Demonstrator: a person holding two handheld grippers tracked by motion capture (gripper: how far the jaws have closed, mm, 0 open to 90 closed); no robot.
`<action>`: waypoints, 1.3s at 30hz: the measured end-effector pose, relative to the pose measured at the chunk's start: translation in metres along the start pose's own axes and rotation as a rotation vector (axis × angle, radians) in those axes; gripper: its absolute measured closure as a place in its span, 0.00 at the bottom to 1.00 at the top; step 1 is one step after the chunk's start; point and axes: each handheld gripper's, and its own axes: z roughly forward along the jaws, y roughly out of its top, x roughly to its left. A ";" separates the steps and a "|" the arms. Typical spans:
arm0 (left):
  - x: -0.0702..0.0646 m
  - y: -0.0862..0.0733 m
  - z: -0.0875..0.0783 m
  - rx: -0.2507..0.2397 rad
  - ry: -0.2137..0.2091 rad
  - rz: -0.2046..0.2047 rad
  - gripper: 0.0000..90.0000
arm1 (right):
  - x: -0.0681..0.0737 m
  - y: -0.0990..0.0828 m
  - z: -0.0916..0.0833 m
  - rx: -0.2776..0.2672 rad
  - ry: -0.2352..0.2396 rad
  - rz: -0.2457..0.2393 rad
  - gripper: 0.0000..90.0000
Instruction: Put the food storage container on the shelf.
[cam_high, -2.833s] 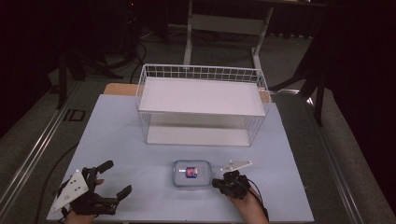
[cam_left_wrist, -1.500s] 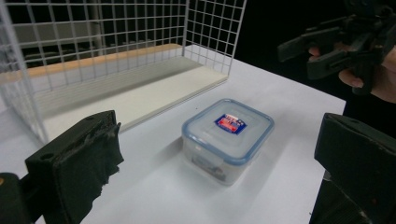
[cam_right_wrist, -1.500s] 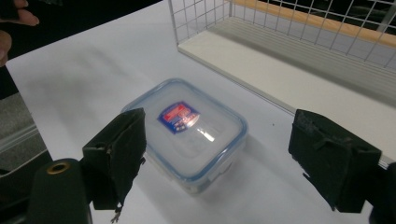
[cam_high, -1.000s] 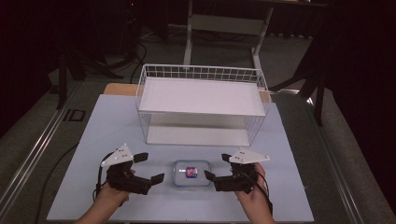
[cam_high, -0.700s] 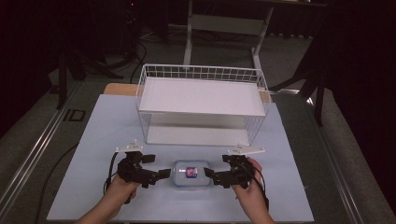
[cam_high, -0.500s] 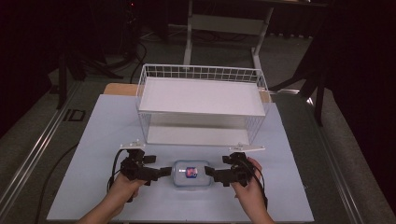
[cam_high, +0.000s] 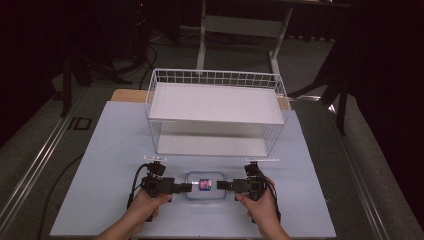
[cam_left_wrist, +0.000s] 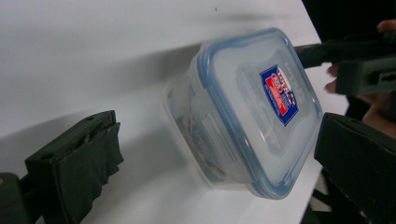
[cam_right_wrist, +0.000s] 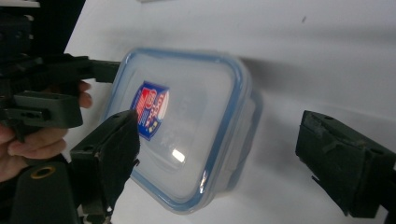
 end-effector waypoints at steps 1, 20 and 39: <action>0.001 -0.001 0.002 0.006 -0.006 -0.015 0.01 | -0.002 -0.001 0.005 0.020 0.011 0.027 0.18; -0.003 -0.006 0.012 0.017 -0.069 -0.076 0.40 | 0.001 -0.006 0.014 0.078 0.038 0.130 0.42; -0.022 -0.018 -0.006 -0.028 -0.017 -0.028 0.55 | 0.031 -0.021 0.003 0.027 -0.068 -0.036 0.44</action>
